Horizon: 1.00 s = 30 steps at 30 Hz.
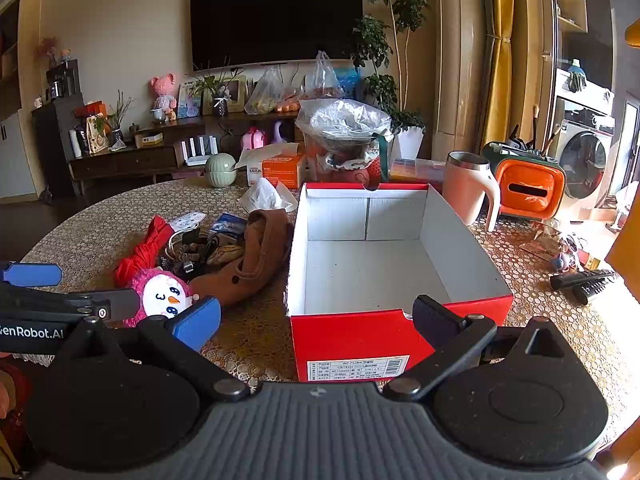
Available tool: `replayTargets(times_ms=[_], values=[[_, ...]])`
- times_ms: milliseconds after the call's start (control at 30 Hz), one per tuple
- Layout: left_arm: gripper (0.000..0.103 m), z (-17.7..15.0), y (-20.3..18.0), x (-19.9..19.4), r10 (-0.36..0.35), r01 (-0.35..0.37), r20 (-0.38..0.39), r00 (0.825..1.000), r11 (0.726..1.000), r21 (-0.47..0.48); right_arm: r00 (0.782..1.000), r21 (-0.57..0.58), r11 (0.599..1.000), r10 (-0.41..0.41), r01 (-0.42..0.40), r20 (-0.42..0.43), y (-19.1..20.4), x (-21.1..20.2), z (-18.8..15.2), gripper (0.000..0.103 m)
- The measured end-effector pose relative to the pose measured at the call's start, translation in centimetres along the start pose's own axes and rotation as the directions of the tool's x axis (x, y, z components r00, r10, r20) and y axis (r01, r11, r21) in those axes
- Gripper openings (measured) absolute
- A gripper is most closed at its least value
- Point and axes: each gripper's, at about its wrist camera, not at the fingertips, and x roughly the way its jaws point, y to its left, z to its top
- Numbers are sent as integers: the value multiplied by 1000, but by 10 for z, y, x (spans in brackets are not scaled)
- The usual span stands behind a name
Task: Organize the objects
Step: 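Reach the left gripper toward the pink fluffy plush toy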
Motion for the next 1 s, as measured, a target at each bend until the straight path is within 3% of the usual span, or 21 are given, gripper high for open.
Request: replayTargets(times_ms=[467, 733, 1000], values=[[103, 0, 5, 19, 21, -21, -27, 999, 1000, 7, 1000, -3, 1000, -21, 21, -9, -13, 13, 4, 103], [103, 9, 18, 59, 107, -104, -70, 992, 994, 43, 996, 3, 996, -85, 85, -23, -54, 39, 27, 103], [103, 4, 34, 112, 122, -105, -175, 977, 989, 102, 979, 13, 983, -181, 183, -95, -112, 82, 39, 103]])
